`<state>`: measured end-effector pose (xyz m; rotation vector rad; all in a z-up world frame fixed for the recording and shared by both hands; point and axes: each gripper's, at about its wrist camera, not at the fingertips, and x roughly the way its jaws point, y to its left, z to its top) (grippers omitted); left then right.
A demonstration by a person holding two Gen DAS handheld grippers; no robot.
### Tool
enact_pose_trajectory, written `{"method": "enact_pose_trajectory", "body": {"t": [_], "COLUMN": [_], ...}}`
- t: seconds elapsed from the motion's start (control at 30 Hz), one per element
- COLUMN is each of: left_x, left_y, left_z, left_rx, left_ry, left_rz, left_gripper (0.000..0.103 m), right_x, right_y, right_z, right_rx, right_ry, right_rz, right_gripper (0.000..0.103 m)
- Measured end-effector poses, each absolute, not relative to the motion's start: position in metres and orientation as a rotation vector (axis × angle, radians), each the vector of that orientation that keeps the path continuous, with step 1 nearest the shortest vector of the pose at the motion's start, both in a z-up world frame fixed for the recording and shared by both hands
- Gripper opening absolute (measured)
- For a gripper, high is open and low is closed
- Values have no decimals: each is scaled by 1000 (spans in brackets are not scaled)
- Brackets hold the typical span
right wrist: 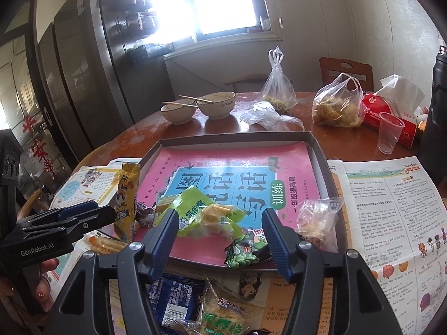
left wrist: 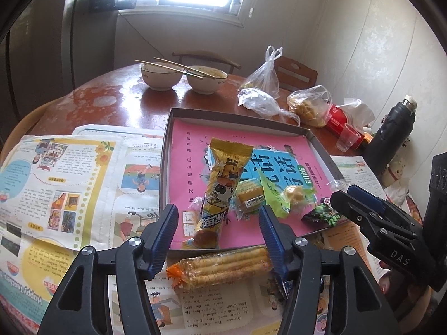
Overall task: Organize snacks
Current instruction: 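Open the right gripper releasing the green bag into the tray while the left releases the yellow packet, then withdraw both open grippers from the tray back toward the snack pile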
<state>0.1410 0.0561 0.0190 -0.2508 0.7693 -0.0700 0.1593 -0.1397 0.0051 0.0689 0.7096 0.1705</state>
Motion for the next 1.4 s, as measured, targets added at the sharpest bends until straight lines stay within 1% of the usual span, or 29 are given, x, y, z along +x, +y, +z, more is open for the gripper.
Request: {"method": "enact_pose_trajectory", "body": {"t": [0.17, 0.3, 0.4, 0.47, 1.23, 1.4], "left_x": [135, 131, 127, 125, 102, 97], "left_y": [57, 55, 53, 52, 40, 37], "left_z": [24, 28, 31, 33, 52, 53], "left_rx": [-253, -248, -244, -237, -206, -198], "left_ry": [757, 751, 744, 738, 713, 713], "left_rz": [-69, -71, -68, -63, -95, -101], "left_gripper": [67, 68, 71, 75, 76, 76], "right_x": [155, 151, 148, 146, 117, 112], "right_y": [-142, -143, -145, -146, -147, -146], "right_z": [11, 16, 20, 22, 48, 48], "right_rx": [70, 74, 76, 76, 41, 30], "right_ry": [694, 680, 669, 664, 604, 611], "right_rz": [170, 172, 173, 176, 219, 234], "right_gripper": [66, 69, 71, 71, 82, 82]}}
